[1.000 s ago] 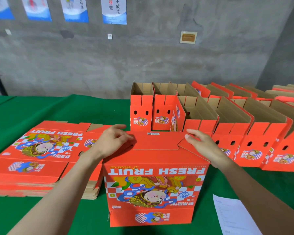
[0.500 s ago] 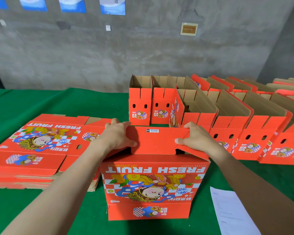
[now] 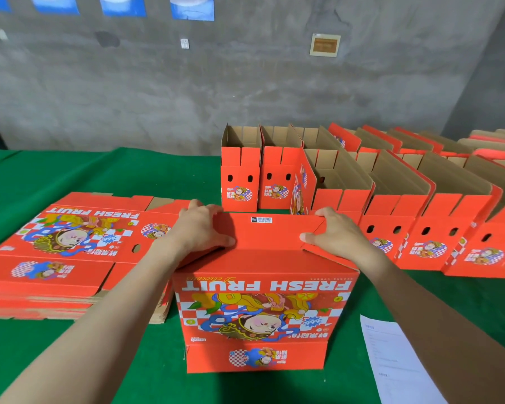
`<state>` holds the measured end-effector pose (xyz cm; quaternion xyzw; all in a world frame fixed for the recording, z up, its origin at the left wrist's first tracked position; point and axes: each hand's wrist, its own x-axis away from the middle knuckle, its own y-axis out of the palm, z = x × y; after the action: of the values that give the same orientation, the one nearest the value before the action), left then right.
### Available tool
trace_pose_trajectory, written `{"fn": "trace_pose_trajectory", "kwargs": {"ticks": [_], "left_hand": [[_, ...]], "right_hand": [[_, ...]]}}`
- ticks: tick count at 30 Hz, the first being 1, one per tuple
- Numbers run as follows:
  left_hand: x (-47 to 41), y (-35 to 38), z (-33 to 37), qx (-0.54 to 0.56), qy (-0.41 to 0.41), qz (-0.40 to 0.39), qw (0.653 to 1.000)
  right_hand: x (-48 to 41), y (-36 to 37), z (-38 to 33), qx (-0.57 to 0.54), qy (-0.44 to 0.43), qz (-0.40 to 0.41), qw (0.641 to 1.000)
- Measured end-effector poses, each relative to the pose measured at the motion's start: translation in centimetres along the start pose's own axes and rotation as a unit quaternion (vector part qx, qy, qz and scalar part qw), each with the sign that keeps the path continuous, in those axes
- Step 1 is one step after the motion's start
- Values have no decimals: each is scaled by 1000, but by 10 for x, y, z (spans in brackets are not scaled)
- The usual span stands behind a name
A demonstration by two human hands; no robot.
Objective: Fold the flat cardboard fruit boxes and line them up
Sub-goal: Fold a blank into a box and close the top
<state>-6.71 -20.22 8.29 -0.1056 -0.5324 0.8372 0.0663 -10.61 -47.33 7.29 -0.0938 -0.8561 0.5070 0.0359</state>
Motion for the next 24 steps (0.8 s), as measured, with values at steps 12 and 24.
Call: {"fn": "trace_pose_trajectory", "kwargs": {"ticks": [12, 24], "left_hand": [[55, 1, -68, 492, -150, -98, 852], [63, -26, -88, 639, -148, 16, 755]], "right_hand": [[66, 30, 43, -453, 206, -78, 864], [73, -1, -4, -318, 45, -148, 935]]}}
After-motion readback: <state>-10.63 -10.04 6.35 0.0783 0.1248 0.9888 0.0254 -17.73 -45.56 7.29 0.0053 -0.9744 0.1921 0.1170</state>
